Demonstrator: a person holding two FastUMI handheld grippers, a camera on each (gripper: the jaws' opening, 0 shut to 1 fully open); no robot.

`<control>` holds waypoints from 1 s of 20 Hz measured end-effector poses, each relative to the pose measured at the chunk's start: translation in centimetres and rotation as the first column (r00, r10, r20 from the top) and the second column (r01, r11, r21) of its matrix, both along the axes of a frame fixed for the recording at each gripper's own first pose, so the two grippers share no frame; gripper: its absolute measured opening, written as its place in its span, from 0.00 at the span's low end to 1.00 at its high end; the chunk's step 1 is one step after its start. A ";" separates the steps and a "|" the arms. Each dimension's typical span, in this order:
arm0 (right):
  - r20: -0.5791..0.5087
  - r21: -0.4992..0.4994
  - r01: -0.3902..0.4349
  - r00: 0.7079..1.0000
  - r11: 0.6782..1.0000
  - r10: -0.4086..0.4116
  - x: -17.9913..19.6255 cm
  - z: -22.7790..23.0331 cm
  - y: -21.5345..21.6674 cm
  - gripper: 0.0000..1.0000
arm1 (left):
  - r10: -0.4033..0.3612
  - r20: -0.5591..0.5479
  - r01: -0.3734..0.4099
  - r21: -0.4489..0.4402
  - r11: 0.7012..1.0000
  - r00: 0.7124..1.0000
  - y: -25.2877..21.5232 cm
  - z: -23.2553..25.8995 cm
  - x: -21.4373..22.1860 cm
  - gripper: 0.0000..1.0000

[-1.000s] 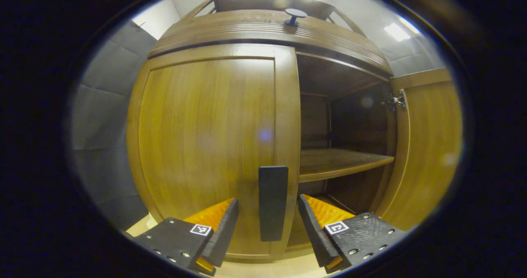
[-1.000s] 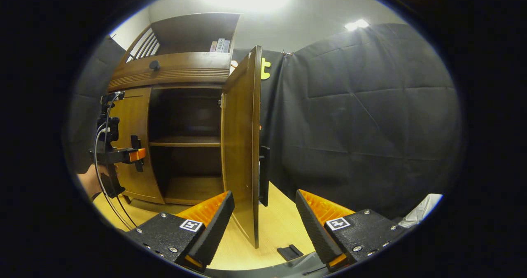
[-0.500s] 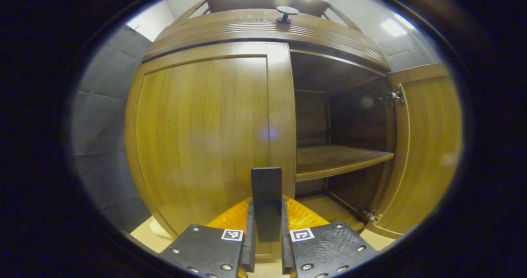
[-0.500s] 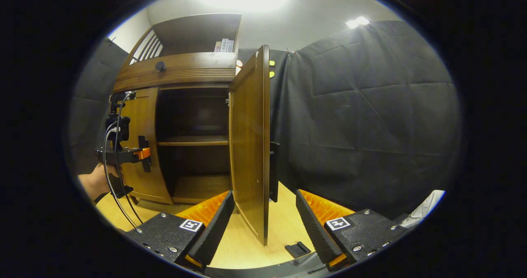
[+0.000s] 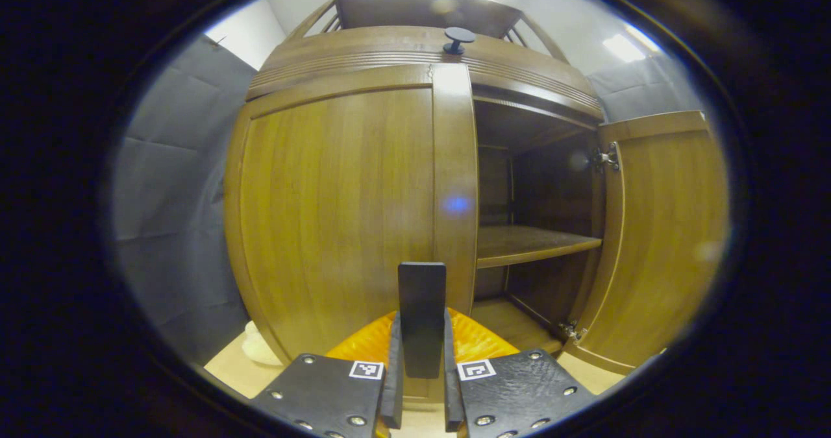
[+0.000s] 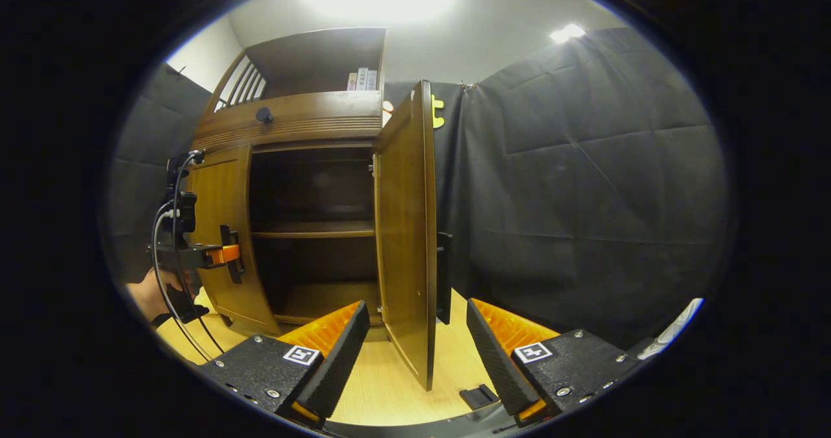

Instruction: Open the right door of the double-door shoe cabinet with the right hand, and open the left door with the left hand.

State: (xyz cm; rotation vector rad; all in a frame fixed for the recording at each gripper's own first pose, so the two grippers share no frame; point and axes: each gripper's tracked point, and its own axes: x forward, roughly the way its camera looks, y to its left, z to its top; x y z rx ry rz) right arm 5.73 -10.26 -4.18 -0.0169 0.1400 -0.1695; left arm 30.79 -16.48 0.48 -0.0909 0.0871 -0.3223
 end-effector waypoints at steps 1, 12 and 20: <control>-0.001 0.001 -0.009 1.000 1.000 0.009 0.0 0.0 0.1 0.93 | 0.001 0.000 -0.001 0.001 1.000 1.000 0.4 0.0 -0.5 0.27; 0.020 0.024 -0.125 0.992 0.992 0.124 0.5 -0.2 2.3 0.93 | 0.027 -0.020 -0.028 -0.023 0.999 0.999 4.5 0.0 -5.8 0.27; 0.030 0.036 -0.213 0.977 0.976 0.212 0.5 -0.4 4.6 0.93 | 0.107 -0.034 -0.108 -0.032 0.994 0.994 8.7 0.0 -9.1 0.28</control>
